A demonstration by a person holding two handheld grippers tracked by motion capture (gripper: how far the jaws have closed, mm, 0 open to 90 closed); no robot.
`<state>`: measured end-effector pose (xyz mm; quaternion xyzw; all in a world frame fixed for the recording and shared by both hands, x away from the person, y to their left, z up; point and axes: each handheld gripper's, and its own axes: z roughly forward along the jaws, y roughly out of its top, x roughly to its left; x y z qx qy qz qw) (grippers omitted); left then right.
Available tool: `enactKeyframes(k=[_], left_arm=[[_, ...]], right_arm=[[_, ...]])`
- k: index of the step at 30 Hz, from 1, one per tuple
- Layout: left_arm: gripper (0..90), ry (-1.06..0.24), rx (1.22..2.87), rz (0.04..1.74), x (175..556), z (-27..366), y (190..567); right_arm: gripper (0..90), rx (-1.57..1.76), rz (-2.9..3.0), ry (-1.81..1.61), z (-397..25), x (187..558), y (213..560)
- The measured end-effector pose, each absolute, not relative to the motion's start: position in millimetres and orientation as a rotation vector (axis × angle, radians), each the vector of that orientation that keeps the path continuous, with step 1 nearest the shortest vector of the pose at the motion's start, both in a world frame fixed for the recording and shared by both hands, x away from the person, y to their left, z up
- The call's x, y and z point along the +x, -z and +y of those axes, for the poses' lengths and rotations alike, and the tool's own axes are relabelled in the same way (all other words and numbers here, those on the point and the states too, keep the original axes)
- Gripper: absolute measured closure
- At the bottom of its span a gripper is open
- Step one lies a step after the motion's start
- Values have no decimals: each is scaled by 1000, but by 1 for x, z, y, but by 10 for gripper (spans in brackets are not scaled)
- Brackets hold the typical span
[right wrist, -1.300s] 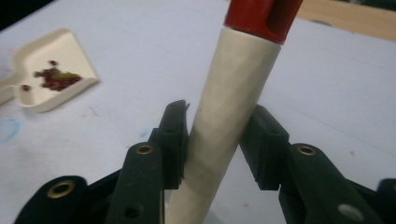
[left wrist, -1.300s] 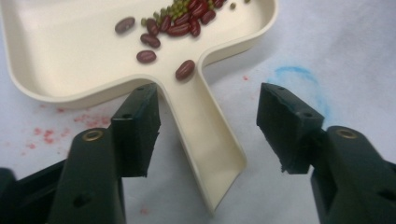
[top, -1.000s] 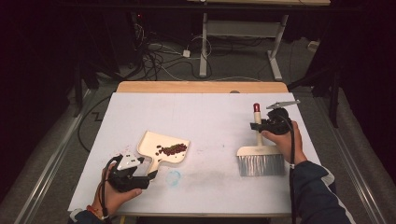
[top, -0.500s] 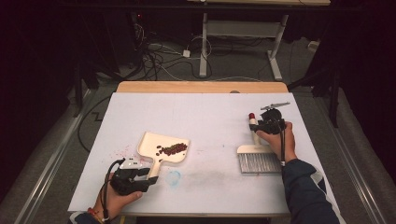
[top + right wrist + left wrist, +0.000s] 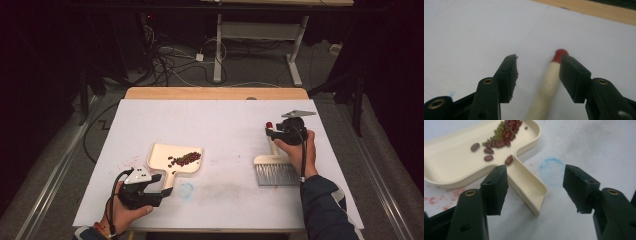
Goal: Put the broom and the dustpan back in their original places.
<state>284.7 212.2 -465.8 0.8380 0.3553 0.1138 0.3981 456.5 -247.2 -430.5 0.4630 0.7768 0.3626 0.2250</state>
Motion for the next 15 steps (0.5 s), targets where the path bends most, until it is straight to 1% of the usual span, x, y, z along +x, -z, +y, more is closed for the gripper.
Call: enactKeyframes(k=[1, 5, 6, 8, 15], left_arm=[[286, -297, 2122, 895, 285, 212, 466], [230, -356, 2122, 886, 282, 210, 465], [230, -371, 2123, 886, 282, 210, 465], [218, -380, 2120, 887, 281, 210, 465], [206, -453, 2129, 880, 279, 209, 467]], right_arm=[[470, 1261, 2135, -1005, -244, 454, 429], [427, 1204, 2112, -1027, -236, 444, 423], [421, 1180, 2107, -1043, -234, 441, 421], [380, 1143, 2100, -1059, -229, 436, 418], [324, 1084, 2079, -1132, -222, 423, 405]])
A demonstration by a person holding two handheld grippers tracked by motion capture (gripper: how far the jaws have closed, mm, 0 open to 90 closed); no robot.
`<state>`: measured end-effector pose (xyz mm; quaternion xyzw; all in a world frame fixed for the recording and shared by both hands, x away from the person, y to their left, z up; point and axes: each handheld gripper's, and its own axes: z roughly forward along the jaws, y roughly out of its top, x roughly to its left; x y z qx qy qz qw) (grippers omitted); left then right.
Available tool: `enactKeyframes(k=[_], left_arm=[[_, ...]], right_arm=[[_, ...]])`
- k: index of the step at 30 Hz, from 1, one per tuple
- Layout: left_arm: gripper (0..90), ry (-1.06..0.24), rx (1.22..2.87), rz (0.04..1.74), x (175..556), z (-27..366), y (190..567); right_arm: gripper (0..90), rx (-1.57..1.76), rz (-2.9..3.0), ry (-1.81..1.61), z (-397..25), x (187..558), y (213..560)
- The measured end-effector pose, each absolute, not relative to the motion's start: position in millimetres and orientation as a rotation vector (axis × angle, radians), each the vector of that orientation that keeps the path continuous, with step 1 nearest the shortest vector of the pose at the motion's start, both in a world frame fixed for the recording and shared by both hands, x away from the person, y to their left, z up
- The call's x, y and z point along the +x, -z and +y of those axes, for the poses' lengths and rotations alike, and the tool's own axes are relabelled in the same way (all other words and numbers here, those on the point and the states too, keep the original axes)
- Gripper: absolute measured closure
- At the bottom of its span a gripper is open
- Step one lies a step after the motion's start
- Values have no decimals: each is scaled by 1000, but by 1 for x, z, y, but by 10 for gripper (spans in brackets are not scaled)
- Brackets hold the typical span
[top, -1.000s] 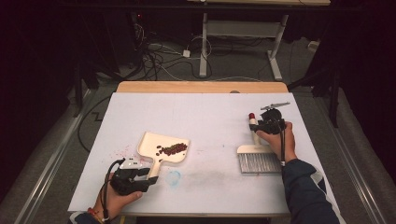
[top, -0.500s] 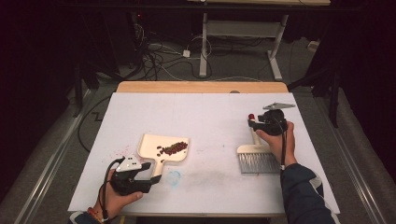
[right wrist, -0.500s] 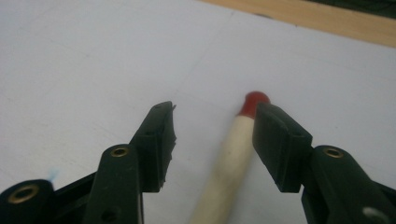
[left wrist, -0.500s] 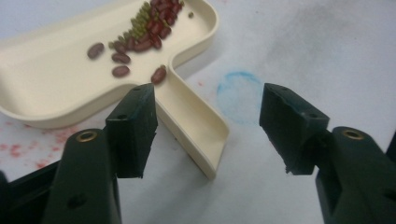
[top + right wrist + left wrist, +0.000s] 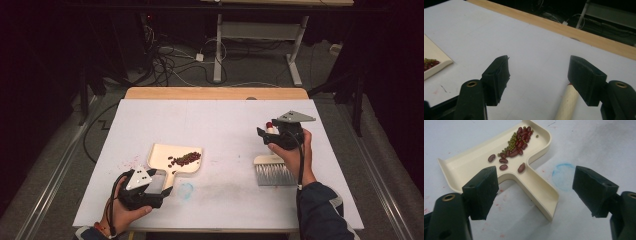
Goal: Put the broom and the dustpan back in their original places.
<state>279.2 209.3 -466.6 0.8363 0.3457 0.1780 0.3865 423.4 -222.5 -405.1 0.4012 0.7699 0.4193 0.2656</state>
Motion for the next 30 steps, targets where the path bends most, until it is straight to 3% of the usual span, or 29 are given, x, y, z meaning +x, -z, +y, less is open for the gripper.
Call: enactKeyframes(k=[15, 30], left_arm=[[200, -495, 2132, 863, 277, 208, 466], [200, -508, 2138, 856, 276, 207, 466]], right_arm=[[222, 1012, 2026, -1147, -214, 401, 385], [216, 893, 2029, -1187, -215, 369, 371]])
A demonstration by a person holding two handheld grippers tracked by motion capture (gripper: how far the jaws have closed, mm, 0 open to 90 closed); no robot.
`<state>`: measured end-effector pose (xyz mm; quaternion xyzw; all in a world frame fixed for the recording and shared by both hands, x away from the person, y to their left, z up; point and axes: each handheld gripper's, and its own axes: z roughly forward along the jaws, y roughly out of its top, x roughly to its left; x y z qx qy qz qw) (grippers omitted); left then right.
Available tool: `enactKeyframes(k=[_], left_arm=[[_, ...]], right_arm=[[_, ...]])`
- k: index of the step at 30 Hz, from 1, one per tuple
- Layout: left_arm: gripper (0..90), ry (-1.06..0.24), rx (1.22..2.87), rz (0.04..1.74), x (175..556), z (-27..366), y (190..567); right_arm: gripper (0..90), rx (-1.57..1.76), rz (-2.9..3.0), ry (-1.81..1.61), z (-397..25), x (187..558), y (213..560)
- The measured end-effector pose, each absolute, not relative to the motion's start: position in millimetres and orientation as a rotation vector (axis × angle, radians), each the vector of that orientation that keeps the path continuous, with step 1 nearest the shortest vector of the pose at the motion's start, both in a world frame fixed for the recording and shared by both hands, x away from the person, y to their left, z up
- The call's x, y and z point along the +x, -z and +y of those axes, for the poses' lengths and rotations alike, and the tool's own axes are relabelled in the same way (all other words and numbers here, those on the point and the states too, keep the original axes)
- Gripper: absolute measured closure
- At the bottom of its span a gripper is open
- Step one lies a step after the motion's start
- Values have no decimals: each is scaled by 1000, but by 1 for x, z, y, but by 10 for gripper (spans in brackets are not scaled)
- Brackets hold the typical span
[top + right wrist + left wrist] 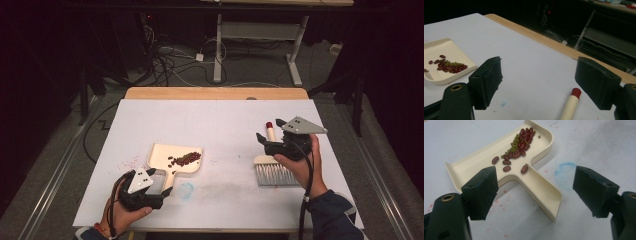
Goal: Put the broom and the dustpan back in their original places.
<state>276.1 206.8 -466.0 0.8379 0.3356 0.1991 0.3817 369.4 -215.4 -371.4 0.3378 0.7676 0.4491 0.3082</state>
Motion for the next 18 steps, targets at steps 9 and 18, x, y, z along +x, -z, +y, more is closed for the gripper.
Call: enactKeyframes(k=[9, 18], left_arm=[[200, -512, 2142, 853, 275, 206, 466], [200, -522, 2147, 849, 272, 206, 466]], right_arm=[[214, 838, 2037, -1191, -218, 351, 369], [214, 787, 2047, -1195, -223, 334, 375]])
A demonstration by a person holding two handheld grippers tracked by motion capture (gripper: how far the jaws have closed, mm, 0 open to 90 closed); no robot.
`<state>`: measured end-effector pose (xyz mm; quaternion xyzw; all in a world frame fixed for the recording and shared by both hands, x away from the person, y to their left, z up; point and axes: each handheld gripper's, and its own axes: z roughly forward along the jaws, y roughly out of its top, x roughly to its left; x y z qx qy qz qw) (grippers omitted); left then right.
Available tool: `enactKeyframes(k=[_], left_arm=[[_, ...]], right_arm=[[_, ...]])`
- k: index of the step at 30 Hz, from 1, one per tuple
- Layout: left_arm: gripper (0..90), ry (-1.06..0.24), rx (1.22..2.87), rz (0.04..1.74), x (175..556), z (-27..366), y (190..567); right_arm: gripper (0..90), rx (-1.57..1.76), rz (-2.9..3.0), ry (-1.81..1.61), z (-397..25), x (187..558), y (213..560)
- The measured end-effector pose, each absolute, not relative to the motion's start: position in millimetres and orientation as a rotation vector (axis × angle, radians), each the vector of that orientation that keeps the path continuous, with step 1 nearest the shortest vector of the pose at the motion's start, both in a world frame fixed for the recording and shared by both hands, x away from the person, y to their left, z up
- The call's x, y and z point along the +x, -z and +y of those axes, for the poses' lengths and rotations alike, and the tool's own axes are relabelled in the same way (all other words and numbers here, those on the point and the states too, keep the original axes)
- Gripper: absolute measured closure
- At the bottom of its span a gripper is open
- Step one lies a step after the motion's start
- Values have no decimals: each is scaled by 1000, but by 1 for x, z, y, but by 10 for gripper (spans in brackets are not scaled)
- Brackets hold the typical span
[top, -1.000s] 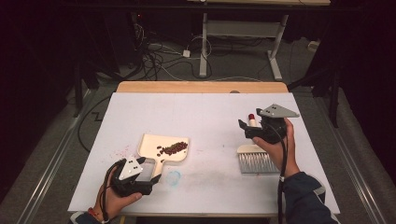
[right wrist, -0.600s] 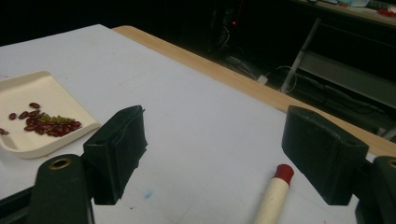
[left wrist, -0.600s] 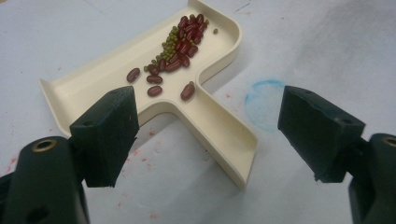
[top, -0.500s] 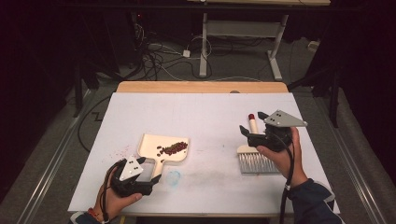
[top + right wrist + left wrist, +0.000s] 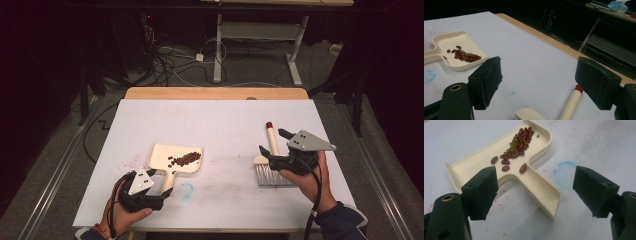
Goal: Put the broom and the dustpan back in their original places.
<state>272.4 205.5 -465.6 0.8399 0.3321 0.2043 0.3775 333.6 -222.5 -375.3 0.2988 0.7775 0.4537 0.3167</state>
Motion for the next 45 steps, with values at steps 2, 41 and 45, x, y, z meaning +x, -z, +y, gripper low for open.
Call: enactKeyframes(k=[2, 41, 45], left_arm=[[200, -525, 2148, 850, 271, 206, 465], [200, -581, 2124, 837, 270, 207, 462], [200, -575, 2128, 836, 269, 208, 462]], right_arm=[[214, 768, 2046, -1191, -224, 328, 377], [212, 800, 2045, -1154, -275, 277, 444], [192, 803, 2036, -1149, -273, 275, 443]])
